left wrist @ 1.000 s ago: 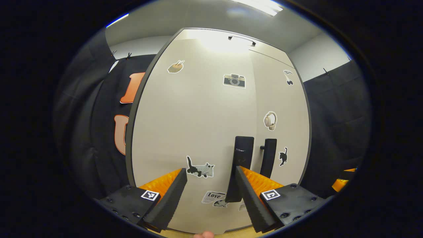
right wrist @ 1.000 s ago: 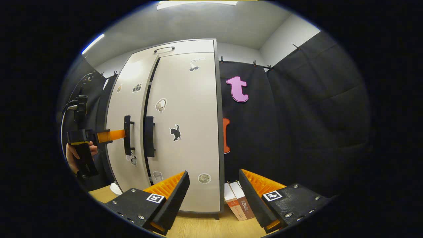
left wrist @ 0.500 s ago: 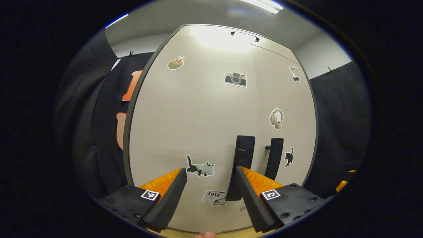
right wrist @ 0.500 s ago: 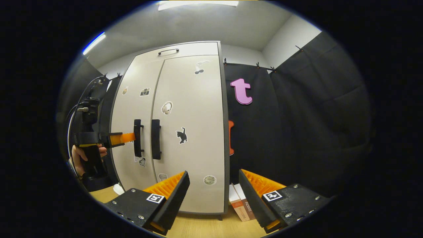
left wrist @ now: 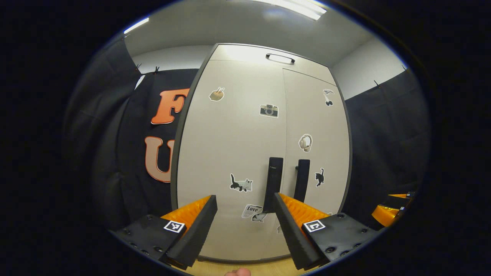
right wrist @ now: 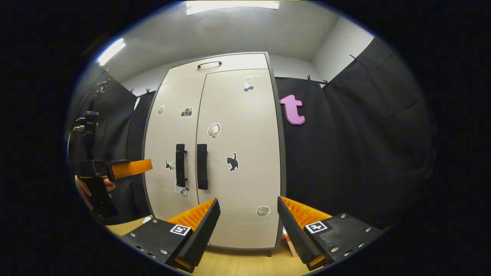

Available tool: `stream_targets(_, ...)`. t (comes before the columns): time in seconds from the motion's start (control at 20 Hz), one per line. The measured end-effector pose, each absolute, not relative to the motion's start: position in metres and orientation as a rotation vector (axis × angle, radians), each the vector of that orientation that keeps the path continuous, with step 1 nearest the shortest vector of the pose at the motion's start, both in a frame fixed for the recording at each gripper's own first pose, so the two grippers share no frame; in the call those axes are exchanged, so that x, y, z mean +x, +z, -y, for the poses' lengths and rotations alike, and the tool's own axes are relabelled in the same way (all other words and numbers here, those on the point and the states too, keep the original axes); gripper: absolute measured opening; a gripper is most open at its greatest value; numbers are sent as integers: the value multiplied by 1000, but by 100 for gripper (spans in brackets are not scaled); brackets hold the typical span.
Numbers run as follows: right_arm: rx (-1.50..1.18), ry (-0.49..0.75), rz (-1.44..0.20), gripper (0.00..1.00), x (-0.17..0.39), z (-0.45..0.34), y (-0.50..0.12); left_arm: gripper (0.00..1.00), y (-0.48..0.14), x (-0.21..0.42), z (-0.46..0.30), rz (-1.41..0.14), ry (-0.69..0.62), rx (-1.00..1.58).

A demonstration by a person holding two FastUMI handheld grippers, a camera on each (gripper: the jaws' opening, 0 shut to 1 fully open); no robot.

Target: Grab one shoe with the right hand and put it into the shoe cabinet, grab the other shoe with the left hand and put it into the shoe cabinet; then close the right door with the right hand and the left door with the left hand.

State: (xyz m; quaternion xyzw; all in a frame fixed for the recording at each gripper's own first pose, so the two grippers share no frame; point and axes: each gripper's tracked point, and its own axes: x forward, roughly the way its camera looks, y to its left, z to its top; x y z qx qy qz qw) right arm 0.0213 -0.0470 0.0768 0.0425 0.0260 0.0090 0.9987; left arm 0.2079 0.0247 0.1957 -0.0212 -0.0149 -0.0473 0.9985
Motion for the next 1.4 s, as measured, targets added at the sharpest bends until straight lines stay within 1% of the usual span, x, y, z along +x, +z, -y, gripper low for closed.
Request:
stream_targets(0.15, 93, 41, -50, 92, 19, 34, 77, 96, 190, 183, -33, 31, -86, -41)
stream_targets(0.2, 92, 45, -54, 92, 18, 32, 76, 99, 191, 177, -35, 36, -81, -46)
stream_targets(0.25, 91, 50, -56, 92, 18, 29, 76, 96, 190, 173, -39, 34, -72, -49)
stream_targets(0.35, 96, 58, -54, 92, 16, 25, 77, 96, 192, 167, -44, 38, -60, -41)
stream_targets(0.6, 115, 57, -49, 92, 14, 26, 79, 96, 199, 160, -53, 63, -37, -15)
stream_targets(1.4, 130, 45, -51, 92, 8, 29, 77, 96, 201, 148, -49, 77, -49, -13)
